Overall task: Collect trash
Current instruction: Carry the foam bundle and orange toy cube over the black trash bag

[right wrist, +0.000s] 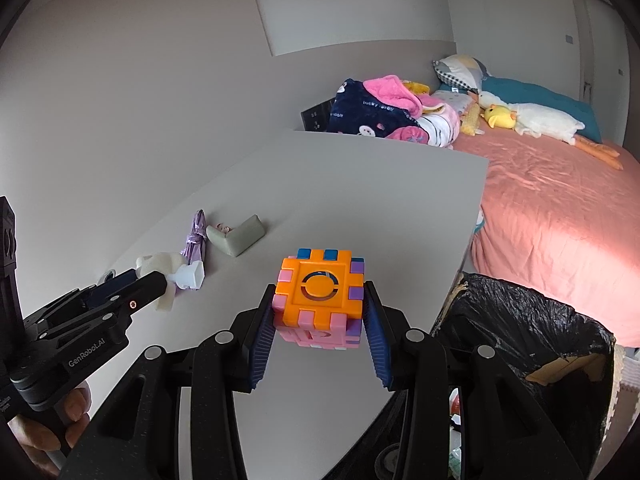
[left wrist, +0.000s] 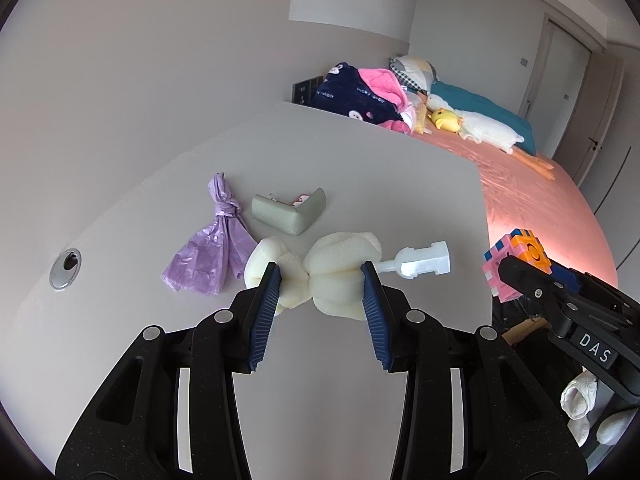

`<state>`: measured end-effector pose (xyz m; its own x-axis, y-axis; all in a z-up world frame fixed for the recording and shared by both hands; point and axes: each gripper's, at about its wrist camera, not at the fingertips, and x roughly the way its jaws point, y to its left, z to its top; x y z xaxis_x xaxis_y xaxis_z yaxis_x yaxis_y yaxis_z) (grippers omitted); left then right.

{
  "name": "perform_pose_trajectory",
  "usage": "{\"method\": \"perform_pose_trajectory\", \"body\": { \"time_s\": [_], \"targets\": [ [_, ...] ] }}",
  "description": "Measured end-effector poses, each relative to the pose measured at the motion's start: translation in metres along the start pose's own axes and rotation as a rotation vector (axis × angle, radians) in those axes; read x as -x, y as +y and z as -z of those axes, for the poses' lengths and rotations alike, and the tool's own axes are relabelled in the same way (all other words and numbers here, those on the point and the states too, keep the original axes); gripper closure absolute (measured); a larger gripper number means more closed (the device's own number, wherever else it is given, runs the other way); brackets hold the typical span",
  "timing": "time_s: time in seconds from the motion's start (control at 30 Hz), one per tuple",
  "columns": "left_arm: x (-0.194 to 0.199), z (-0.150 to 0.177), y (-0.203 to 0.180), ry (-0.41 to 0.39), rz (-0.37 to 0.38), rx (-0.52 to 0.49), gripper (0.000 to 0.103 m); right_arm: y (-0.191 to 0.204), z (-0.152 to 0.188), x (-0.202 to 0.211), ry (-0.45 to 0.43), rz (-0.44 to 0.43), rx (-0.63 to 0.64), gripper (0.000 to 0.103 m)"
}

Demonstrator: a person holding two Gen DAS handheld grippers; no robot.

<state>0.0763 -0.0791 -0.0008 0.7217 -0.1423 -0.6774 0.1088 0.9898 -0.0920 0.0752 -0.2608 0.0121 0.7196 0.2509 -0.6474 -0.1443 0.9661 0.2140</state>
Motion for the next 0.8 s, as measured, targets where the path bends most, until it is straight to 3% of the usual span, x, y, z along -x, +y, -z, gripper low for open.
{"method": "perform_pose_trajectory", "body": {
  "time_s": [0.8],
  "targets": [
    [-0.001, 0.011, -0.089, 0.025, 0.113, -0.103, 0.062, -0.068, 0.021, 0.052, -0.056, 0.083, -0.085, 0.060]
  ]
}}
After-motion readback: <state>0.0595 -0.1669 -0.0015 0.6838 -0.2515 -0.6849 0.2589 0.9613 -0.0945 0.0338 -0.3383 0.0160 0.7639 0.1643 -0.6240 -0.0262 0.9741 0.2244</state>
